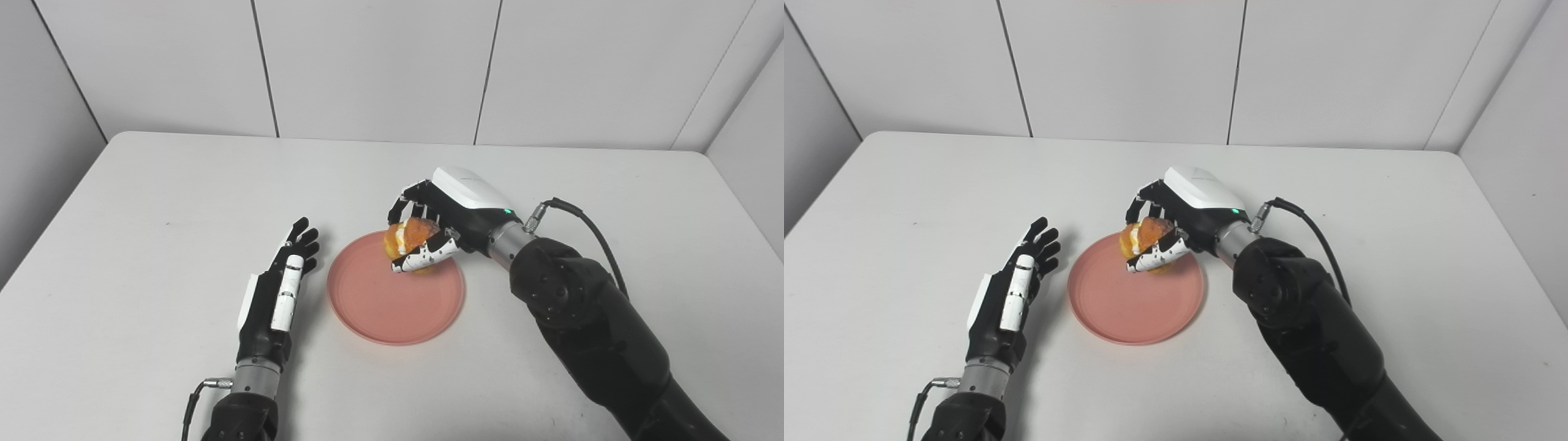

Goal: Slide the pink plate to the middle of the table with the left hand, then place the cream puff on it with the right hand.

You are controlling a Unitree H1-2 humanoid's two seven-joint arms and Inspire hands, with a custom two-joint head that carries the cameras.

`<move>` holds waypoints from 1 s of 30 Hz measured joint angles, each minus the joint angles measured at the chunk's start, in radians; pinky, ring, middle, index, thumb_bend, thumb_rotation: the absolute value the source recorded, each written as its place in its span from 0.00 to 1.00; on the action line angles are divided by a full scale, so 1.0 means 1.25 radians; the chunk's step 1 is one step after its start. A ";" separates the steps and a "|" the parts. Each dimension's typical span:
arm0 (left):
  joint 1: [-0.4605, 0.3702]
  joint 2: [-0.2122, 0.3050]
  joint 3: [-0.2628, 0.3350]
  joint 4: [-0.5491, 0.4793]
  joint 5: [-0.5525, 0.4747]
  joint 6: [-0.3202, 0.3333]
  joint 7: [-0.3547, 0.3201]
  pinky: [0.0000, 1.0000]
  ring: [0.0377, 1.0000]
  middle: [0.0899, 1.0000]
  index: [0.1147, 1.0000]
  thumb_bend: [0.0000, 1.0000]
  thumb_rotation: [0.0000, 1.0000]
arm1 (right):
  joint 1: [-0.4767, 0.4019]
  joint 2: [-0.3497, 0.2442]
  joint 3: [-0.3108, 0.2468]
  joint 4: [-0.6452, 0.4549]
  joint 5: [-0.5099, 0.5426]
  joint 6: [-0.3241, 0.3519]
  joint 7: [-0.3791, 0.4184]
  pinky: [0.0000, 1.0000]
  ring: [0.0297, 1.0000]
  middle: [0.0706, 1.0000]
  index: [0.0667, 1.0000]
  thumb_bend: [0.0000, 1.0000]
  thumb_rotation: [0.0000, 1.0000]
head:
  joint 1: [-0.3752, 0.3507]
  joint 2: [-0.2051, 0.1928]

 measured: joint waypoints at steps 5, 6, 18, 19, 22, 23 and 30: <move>0.002 -0.003 -0.008 -0.002 0.026 -0.003 0.001 0.90 0.92 0.91 0.89 0.49 1.00 | 0.026 0.012 0.016 0.033 0.003 -0.022 0.000 0.34 0.41 0.47 0.57 0.38 0.19 | 0.016 0.007; 0.003 -0.004 -0.008 -0.004 0.031 -0.003 0.003 0.90 0.92 0.91 0.89 0.48 1.00 | 0.029 0.013 0.018 0.037 0.003 -0.028 -0.001 0.35 0.42 0.48 0.58 0.38 0.19 | 0.016 0.007; 0.005 -0.013 -0.013 -0.022 0.051 -0.003 0.011 0.88 0.90 0.89 0.87 0.47 1.00 | 0.040 0.042 0.042 0.097 -0.041 -0.049 -0.015 0.45 0.55 0.60 0.64 0.39 0.25 | 0.026 0.012; 0.005 -0.014 -0.013 -0.022 0.052 -0.003 0.012 0.88 0.90 0.89 0.87 0.47 1.00 | 0.040 0.045 0.042 0.104 -0.042 -0.051 -0.018 0.45 0.55 0.60 0.63 0.39 0.25 | 0.026 0.012; 0.005 -0.016 -0.013 -0.022 0.054 -0.003 0.013 0.88 0.90 0.89 0.87 0.46 1.00 | 0.040 0.048 0.042 0.113 -0.042 -0.054 -0.020 0.44 0.54 0.59 0.62 0.40 0.25 | 0.026 0.012; 0.005 -0.017 -0.013 -0.022 0.054 -0.003 0.013 0.88 0.90 0.89 0.87 0.46 1.00 | 0.040 0.049 0.042 0.115 -0.042 -0.055 -0.023 0.44 0.53 0.58 0.62 0.40 0.26 | 0.029 0.012; 0.005 -0.021 -0.013 -0.022 0.054 -0.003 0.014 0.89 0.90 0.89 0.88 0.46 1.00 | 0.043 0.050 0.041 0.133 -0.036 -0.071 -0.045 0.35 0.42 0.47 0.52 0.45 0.37 | 0.032 0.012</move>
